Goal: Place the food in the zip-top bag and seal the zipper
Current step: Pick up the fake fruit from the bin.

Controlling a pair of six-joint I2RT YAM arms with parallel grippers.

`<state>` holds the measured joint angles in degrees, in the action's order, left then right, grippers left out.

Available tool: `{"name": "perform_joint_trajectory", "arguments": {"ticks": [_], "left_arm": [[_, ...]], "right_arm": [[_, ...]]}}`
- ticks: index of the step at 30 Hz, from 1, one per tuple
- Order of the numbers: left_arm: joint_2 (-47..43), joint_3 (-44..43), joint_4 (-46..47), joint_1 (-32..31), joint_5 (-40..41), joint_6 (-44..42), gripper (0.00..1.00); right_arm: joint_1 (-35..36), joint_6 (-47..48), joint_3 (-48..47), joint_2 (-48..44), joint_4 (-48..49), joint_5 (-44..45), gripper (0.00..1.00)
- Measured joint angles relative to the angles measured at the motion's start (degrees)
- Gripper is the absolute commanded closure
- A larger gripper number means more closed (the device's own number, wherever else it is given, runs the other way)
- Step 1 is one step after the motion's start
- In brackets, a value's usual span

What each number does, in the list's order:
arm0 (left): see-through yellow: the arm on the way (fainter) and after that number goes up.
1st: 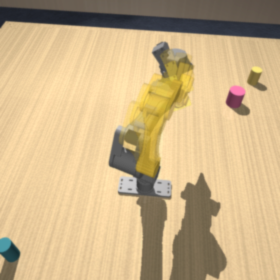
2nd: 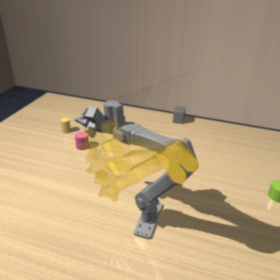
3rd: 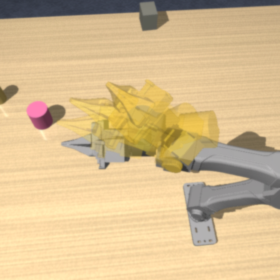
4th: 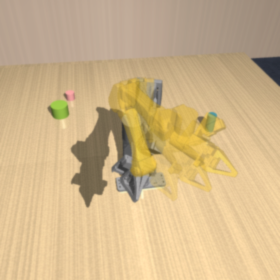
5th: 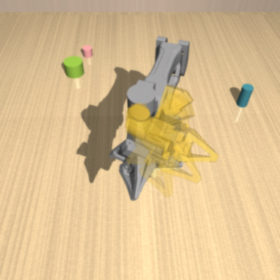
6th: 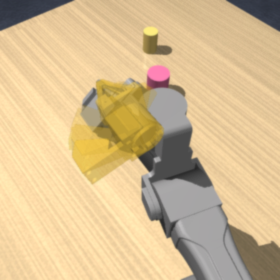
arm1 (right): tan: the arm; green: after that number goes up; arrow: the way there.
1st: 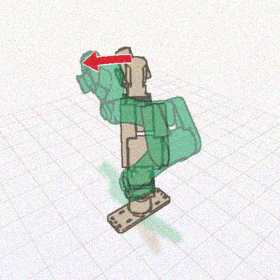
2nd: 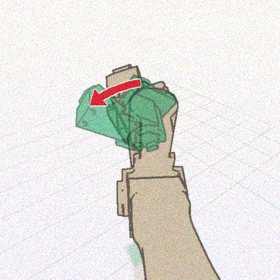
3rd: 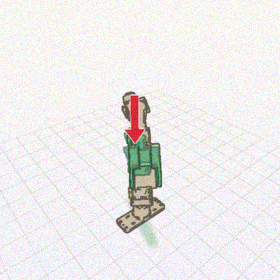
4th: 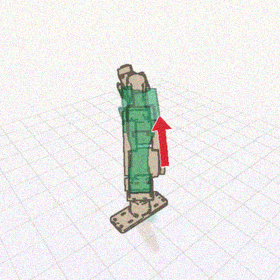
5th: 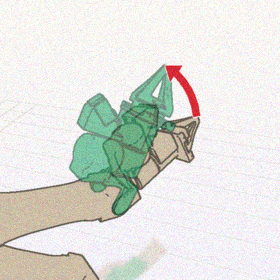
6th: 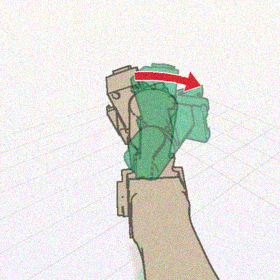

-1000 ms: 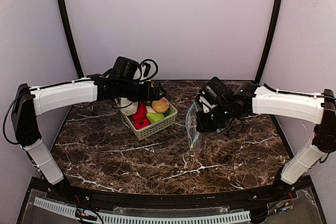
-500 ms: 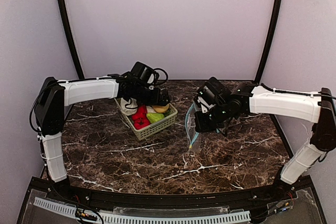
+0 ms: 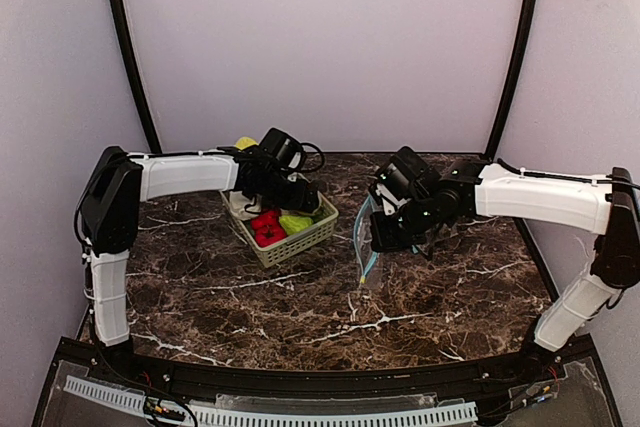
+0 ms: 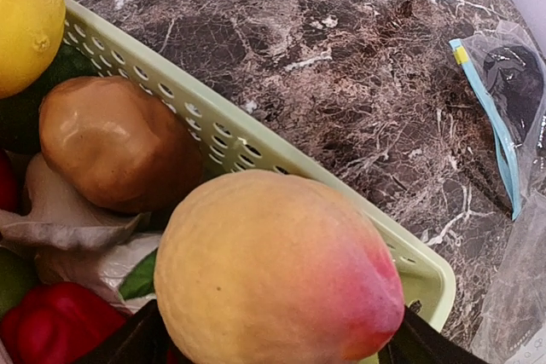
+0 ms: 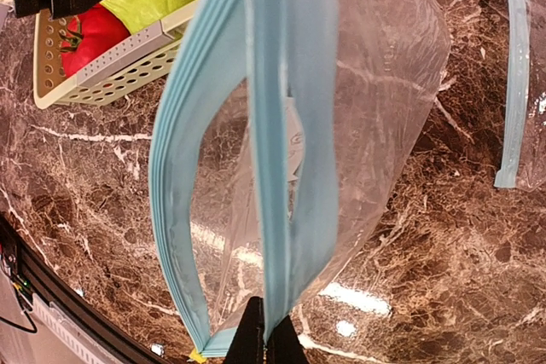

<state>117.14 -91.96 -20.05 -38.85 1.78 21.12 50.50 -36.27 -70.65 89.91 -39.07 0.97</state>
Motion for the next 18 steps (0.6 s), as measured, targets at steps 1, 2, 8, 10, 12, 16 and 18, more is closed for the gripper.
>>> {"name": "perform_joint_trajectory", "arguments": {"ticks": [1, 2, 8, 10, 12, 16, 18], "left_arm": [[0.1, 0.0, 0.0, 0.0, 0.1, -0.1, 0.21], [0.1, -0.1, 0.1, 0.0, 0.3, -0.2, 0.21], [0.4, -0.9, 0.2, 0.0, 1.6, -0.8, 0.16], [0.7, -1.3, 0.3, 0.0, 2.0, -1.1, 0.21], [1.3, -1.9, 0.5, 0.0, 2.3, -1.4, 0.29], [1.6, -2.5, 0.5, 0.0, 3.2, -2.4, 0.34], [1.7, -2.6, 0.6, 0.0, 3.4, -2.8, 0.35]], "right_arm": [[0.0, 0.0, 0.0, 0.0, 0.0, 0.0, 1.0], [0.0, 0.0, 0.0, 0.0, 0.0, -0.1, 1.0], [0.0, 0.5, 0.0, -0.2, 0.2, -1.2, 1.0], [0.0, 0.7, 0.1, -0.4, 0.2, -1.6, 1.0], [0.0, 0.7, 0.3, -0.7, 0.3, -1.8, 1.0], [0.0, 0.9, 0.8, -1.6, 0.3, -2.4, 1.0], [0.0, 0.9, 0.9, -1.8, 0.3, -2.5, 1.0]]}}
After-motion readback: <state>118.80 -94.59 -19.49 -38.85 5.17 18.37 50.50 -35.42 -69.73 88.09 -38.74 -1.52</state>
